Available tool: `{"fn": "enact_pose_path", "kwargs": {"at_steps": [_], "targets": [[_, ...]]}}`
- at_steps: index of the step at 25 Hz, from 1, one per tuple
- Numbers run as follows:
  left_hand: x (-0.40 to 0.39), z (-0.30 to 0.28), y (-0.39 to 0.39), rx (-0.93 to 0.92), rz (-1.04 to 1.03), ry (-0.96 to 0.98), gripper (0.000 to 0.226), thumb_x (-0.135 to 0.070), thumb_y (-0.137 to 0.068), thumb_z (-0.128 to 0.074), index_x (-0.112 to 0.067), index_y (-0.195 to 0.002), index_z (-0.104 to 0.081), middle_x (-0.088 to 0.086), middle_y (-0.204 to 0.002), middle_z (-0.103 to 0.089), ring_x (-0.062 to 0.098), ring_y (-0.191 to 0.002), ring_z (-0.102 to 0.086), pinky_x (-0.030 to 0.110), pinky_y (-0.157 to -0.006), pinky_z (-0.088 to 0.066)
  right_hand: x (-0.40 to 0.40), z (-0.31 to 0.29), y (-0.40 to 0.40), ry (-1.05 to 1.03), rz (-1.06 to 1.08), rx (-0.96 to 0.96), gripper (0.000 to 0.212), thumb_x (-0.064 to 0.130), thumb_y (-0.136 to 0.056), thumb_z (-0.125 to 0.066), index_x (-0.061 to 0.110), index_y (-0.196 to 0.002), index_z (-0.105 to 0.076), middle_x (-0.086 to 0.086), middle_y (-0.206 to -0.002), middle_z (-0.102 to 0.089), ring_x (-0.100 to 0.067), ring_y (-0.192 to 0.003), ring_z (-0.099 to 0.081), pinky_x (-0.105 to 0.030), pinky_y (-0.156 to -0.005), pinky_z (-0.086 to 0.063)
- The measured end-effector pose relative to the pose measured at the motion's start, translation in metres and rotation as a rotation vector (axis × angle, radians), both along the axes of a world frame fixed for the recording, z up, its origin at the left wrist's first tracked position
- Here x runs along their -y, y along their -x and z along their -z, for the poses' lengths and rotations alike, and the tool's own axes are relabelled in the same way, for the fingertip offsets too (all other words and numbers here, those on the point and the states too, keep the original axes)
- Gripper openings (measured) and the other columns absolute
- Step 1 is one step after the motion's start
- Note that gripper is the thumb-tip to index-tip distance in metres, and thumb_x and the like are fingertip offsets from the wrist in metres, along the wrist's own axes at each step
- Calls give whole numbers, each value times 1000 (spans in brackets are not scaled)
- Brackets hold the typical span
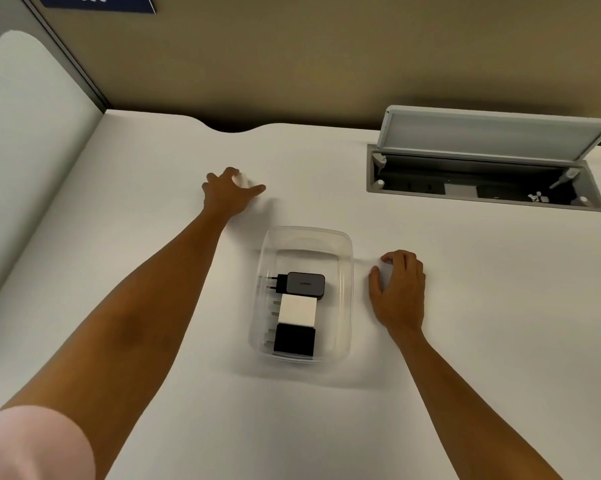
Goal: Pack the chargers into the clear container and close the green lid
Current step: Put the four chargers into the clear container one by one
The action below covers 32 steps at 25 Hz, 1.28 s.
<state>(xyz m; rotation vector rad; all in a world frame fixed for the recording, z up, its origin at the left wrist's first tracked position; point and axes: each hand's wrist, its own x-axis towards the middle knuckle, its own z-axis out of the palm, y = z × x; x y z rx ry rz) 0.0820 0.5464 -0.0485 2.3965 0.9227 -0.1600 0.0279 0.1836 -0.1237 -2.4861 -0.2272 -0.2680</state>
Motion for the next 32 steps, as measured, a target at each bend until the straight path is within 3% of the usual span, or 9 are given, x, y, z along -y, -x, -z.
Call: {"fn": "enact_pose_path", "kwargs": {"at_steps": [2,5,11,14,17,22,27,32], "targets": [[-2,4,-4,67,35,35,62,-35,-85,-74,-18,-141,-51,20,-143,-46,41,-134,-43,45,-112,-38,1,0,0,-8,2,-1,26,32,-89,-60,17,-109,-56,1,-109,-58,-14,-99,-54,-20,-88,-39],[0,8,5,132,100,43,67,-14,-81,-77,-12,-142,-50,17,-142,-53,37,-133,-48,42,-112,-38,0,0,0,-14,-1,0,25,32,-89,-59,17,-109,-56,1,-109,-57,-15,-100,-54,-23,-89,-43],[23,-7,34,270,154,36,76,-17,-75,-85,-4,-140,-49,17,-137,-57,36,-128,-51,43,-107,-43,0,-2,1,-14,-7,2,25,31,-89,-59,16,-109,-57,1,-109,-57,-15,-100,-54,-26,-89,-45],[48,-33,57,433,369,77,74,-19,-75,-86,-10,-140,-50,8,-134,-57,26,-122,-49,40,-101,-48,0,-2,0,-6,-3,-2,26,32,-89,-59,16,-109,-57,1,-109,-58,-15,-100,-54,-24,-89,-43],[78,-56,88,578,682,-1,70,-19,-79,-82,-12,-140,-48,1,-130,-53,16,-117,-42,29,-98,-43,0,-2,1,-3,-11,-1,26,33,-89,-58,15,-109,-57,1,-110,-58,-16,-100,-53,-22,-89,-40],[122,-48,122,429,920,-150,66,-7,-85,-73,-7,-145,-46,13,-137,-50,26,-129,-41,33,-110,-38,1,-2,1,-7,-10,4,26,31,-89,-58,15,-109,-57,-1,-110,-58,-17,-100,-54,-26,-89,-44],[136,-28,126,265,793,-91,61,-9,-92,-65,-8,-147,-40,11,-147,-45,27,-137,-39,39,-118,-33,1,-2,1,-3,-11,9,25,32,-89,-58,15,-108,-57,0,-109,-57,-15,-99,-53,-25,-88,-43],[135,-14,120,205,802,-219,48,-5,-95,-60,-6,-142,-50,13,-146,-48,27,-138,-40,35,-115,-36,0,-2,1,-11,-6,7,24,30,-89,-59,15,-108,-57,0,-109,-58,-16,-99,-53,-25,-88,-43]]}}
